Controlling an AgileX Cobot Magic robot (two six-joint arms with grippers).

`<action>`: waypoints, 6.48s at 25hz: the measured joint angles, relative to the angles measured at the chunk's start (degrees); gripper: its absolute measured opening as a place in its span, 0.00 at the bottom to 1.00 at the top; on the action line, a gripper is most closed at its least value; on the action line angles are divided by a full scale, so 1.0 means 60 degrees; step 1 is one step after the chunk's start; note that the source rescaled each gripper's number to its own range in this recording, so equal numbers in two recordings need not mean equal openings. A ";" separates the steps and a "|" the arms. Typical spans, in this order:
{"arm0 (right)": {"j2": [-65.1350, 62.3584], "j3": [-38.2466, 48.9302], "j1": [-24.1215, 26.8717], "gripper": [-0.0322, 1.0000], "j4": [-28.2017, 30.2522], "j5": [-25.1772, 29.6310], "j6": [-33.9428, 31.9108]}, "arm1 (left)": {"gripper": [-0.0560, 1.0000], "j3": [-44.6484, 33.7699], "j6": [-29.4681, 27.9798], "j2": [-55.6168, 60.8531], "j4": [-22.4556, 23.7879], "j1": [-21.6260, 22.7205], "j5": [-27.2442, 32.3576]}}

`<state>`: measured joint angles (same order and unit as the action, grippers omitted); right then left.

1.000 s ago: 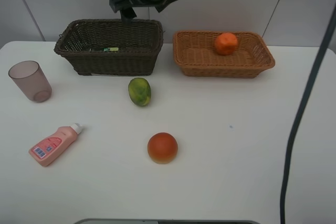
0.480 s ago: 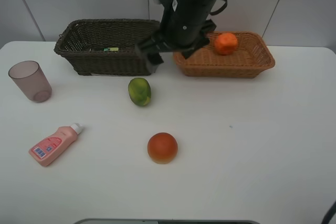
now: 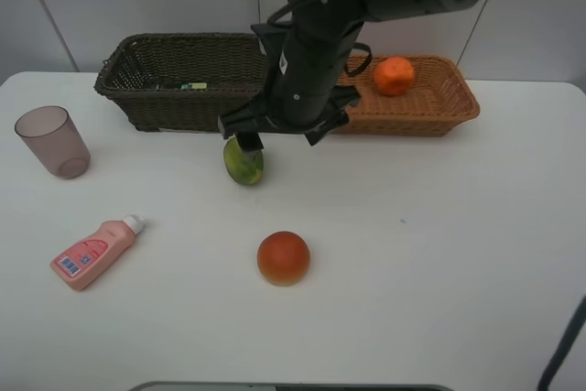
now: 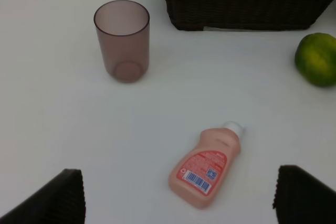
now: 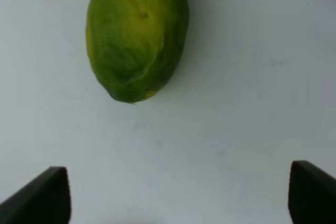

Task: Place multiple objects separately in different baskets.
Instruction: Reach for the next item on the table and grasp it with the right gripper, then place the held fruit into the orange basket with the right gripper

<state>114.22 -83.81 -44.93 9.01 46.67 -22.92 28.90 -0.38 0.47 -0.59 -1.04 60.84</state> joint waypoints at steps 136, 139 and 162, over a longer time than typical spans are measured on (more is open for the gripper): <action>0.1629 -0.3548 0.3934 0.41 -0.0099 0.0982 0.0632 | 0.92 0.0000 0.0003 0.0000 0.0000 0.0000 0.0000; 0.1873 -0.3548 0.3999 0.41 -0.0099 0.0465 0.0638 | 0.92 0.0000 0.0003 0.0000 0.0000 0.0000 0.0000; 0.3603 -0.3548 0.4110 0.41 0.0478 -0.1158 0.0638 | 0.92 0.0000 0.0003 0.0000 0.0000 0.0000 0.0000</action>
<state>135.83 -105.10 -20.27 11.88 39.72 -19.10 28.90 -0.36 0.47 -0.59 -1.04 60.84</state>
